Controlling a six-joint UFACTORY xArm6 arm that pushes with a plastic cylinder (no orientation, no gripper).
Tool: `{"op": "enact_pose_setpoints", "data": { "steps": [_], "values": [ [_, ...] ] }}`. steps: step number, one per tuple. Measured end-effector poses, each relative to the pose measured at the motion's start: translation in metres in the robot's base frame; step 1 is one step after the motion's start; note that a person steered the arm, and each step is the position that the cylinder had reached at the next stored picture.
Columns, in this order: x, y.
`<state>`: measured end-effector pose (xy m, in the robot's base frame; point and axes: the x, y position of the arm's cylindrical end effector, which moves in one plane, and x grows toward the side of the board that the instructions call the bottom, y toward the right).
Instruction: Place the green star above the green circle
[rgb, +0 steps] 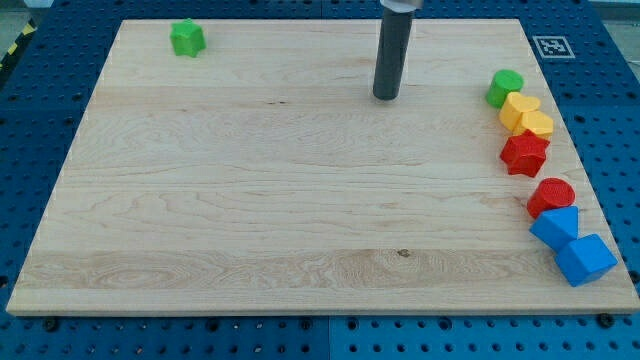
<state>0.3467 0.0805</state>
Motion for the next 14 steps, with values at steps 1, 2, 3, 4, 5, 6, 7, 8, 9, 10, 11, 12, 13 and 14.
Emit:
{"op": "enact_pose_setpoints", "data": {
  "steps": [1,2,3,4,5,6,7,8,9,10,11,12,13,14],
  "values": [
    [0.0,0.0],
    [0.0,-0.001],
    [0.006,-0.04],
    [0.016,-0.129],
    [0.016,-0.223],
    [-0.003,-0.329],
    [-0.055,-0.384],
    [-0.06,-0.385],
    [-0.086,-0.37],
    [-0.114,-0.332],
    [-0.115,-0.305],
    [-0.113,-0.289],
    [-0.113,-0.27],
    [-0.113,-0.246]
  ]
}}
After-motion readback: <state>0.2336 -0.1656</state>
